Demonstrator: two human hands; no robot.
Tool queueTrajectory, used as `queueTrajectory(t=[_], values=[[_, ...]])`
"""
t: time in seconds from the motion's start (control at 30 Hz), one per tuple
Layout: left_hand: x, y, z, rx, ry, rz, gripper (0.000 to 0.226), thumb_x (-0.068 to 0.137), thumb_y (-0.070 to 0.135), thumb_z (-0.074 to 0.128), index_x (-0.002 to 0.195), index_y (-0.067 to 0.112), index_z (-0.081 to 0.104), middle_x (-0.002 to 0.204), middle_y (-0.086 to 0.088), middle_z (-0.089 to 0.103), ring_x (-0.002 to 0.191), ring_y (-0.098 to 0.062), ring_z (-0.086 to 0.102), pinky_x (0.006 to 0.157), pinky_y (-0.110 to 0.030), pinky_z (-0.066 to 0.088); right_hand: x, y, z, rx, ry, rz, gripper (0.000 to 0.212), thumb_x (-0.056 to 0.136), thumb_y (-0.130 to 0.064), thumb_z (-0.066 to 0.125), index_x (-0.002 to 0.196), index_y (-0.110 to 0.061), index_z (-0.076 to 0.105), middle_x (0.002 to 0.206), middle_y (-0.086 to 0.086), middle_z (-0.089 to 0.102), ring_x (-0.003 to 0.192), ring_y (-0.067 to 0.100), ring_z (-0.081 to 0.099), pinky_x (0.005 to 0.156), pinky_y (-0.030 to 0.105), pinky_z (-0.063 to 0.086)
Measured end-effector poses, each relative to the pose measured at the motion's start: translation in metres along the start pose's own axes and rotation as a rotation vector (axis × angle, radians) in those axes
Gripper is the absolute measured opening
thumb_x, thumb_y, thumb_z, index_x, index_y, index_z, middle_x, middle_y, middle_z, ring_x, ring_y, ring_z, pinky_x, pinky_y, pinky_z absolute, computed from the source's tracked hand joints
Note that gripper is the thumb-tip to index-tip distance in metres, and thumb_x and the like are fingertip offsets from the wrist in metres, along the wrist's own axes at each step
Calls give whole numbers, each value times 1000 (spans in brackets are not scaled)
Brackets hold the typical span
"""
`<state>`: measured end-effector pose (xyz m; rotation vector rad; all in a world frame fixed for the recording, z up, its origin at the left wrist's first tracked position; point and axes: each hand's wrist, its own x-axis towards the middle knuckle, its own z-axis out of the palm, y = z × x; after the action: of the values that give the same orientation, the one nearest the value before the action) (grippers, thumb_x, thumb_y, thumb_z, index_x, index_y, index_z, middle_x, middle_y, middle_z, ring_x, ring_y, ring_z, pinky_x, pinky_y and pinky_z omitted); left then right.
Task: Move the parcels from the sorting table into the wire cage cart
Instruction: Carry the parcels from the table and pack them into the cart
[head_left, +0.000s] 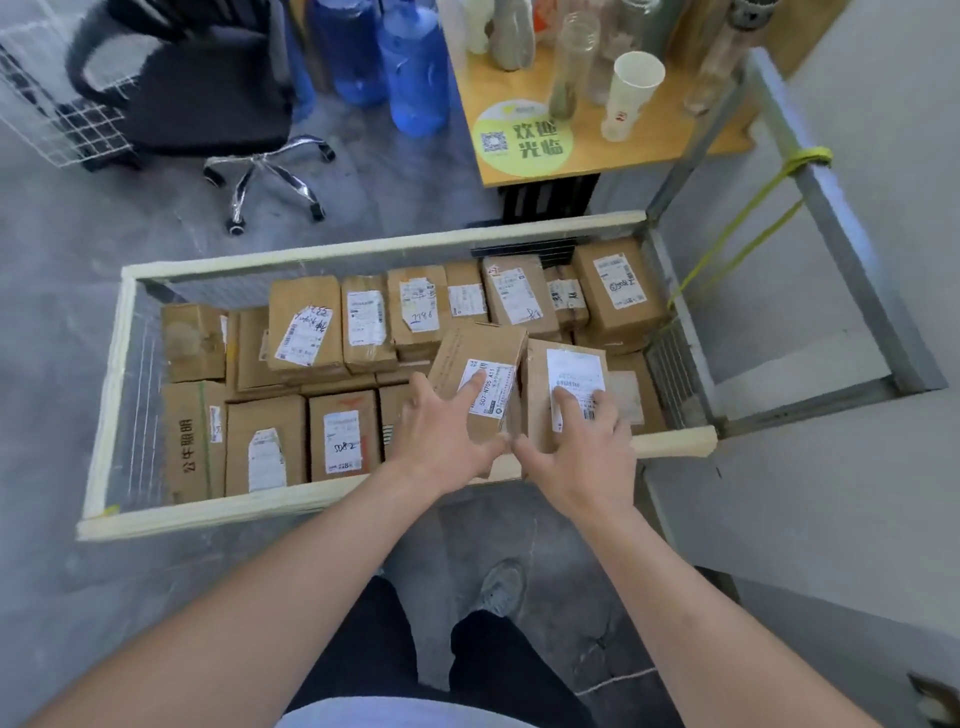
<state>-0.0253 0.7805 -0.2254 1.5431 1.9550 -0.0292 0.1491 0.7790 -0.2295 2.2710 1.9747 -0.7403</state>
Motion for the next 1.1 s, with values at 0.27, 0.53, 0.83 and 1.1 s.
queueTrajectory(t=[0.27, 0.53, 0.83, 1.1], values=[[10, -142, -29, -90, -3, -155, 89, 87, 77, 58, 160, 50, 15, 136, -8, 23, 124, -37, 44, 98, -45, 49, 5, -127, 62, -47, -116, -144, 86, 73, -83, 48, 146, -40, 40, 161, 10, 27, 134, 42, 41, 105, 52, 43], [24, -286, -45, -82, -67, -234, 90, 84, 81, 54, 160, 51, 15, 131, -8, 27, 117, -34, 49, 92, -44, 53, -8, -237, 143, -80, -228, -167, 86, 75, -83, 53, 149, -40, 40, 161, 8, 28, 135, 39, 42, 105, 51, 45], [61, -393, -23, -107, -158, -368, 89, 86, 79, 54, 160, 48, 16, 146, -16, 23, 133, -43, 38, 102, -48, 46, 14, -301, 234, -145, -389, -171, 82, 77, -80, 54, 148, -41, 40, 158, 7, 28, 136, 40, 40, 104, 53, 44], [117, -449, 43, -118, -218, -465, 91, 84, 80, 58, 159, 51, 15, 152, -19, 19, 139, -48, 30, 103, -52, 46, 66, -308, 325, -191, -475, -212, 85, 81, -80, 53, 153, -39, 32, 161, 8, 25, 138, 41, 38, 106, 53, 43]])
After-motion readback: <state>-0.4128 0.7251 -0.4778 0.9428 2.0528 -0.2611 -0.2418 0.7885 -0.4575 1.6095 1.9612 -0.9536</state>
